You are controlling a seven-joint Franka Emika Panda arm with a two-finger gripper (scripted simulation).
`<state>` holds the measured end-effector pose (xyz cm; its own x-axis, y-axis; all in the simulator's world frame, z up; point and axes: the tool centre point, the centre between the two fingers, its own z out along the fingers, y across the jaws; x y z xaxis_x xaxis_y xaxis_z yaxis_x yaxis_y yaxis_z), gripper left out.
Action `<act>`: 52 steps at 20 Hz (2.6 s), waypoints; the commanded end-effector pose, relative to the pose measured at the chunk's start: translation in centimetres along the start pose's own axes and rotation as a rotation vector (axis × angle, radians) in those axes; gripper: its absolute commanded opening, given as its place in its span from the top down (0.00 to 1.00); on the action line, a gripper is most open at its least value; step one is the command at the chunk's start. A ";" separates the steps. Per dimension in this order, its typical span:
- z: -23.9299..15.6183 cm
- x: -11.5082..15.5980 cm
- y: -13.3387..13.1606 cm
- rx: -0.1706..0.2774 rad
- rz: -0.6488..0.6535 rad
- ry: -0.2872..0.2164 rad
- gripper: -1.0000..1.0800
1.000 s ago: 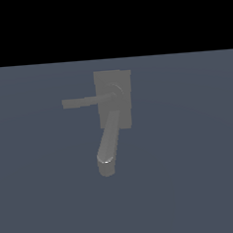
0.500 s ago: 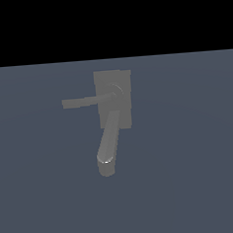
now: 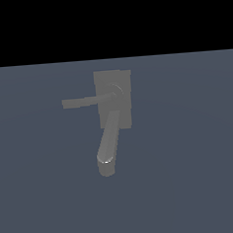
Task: Turn on the faucet by rotating a designated handle.
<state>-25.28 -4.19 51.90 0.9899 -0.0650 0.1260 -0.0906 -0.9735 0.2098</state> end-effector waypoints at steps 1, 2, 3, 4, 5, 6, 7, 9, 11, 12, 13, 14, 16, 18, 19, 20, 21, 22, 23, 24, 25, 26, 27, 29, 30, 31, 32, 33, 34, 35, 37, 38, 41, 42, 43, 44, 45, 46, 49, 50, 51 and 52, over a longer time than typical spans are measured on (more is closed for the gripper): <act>-0.8 0.3 0.4 -0.075 0.008 0.032 1.00; -1.1 0.5 0.5 -0.110 0.012 0.046 1.00; -1.6 0.6 0.7 -0.147 0.015 0.062 1.00; -2.0 0.8 0.8 -0.186 0.019 0.078 1.00; -2.5 1.0 0.9 -0.227 0.022 0.095 1.00; -3.0 1.2 1.0 -0.269 0.025 0.113 1.00; -3.6 1.4 1.1 -0.312 0.027 0.131 1.00; -4.7 1.7 1.1 -0.398 0.030 0.166 1.00; -5.9 2.1 1.1 -0.484 0.031 0.201 1.00; -6.4 2.3 1.0 -0.526 0.031 0.219 1.00; -7.0 2.5 0.8 -0.569 0.030 0.236 1.00; -7.6 2.7 0.7 -0.612 0.028 0.253 1.00; -8.8 3.2 0.3 -0.697 0.023 0.286 1.00; -10.0 3.6 -0.3 -0.782 0.014 0.319 1.00; -10.5 3.8 -0.7 -0.824 0.009 0.335 1.00; -11.1 4.1 -1.1 -0.866 0.003 0.351 1.00; -11.6 4.3 -1.5 -0.908 -0.004 0.367 1.00; -12.1 4.5 -1.9 -0.950 -0.012 0.382 1.00; -12.6 4.8 -2.4 -0.992 -0.021 0.397 1.00; -13.1 5.1 -3.0 -1.033 -0.030 0.412 1.00; -13.5 5.3 -3.5 -1.074 -0.041 0.426 1.00; -13.9 5.6 -4.1 -1.115 -0.052 0.440 1.00; -14.3 5.9 -4.8 -1.156 -0.065 0.454 1.00; -14.9 6.5 -6.1 -1.237 -0.092 0.480 1.00; -15.2 6.8 -6.9 -1.276 -0.108 0.492 1.00; -15.4 7.2 -7.6 -1.316 -0.124 0.504 1.00; -15.6 7.5 -8.4 -1.355 -0.142 0.516 1.00; -15.8 7.9 -9.2 -1.394 -0.161 0.527 1.00; -15.9 8.2 -10.0 -1.432 -0.180 0.538 1.00; -15.9 8.6 -10.9 -1.469 -0.201 0.548 1.00; -15.8 9.4 -12.6 -1.543 -0.246 0.566 1.00; -15.7 9.8 -13.5 -1.579 -0.271 0.575 1.00; -15.1 11.0 -16.2 -1.684 -0.351 0.597 1.00; -14.7 11.5 -17.1 -1.717 -0.380 0.603 1.00; -14.3 11.9 -18.1 -1.750 -0.410 0.609 1.00; -13.9 12.4 -19.0 -1.782 -0.441 0.614 1.00; -13.3 12.8 -19.9 -1.813 -0.474 0.618 1.00; -12.8 13.3 -20.8 -1.843 -0.507 0.622 1.00; -10.7 14.6 -23.4 -1.927 -0.615 0.628 1.00; -9.8 15.1 -24.3 -1.953 -0.654 0.629 1.00; -9.0 15.5 -25.1 -1.978 -0.693 0.629 1.00; -8.0 16.0 -25.9 -2.002 -0.734 0.628 1.00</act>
<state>-8.95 20.85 57.79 0.7939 0.5575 -0.2427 -0.2096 0.6257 0.7514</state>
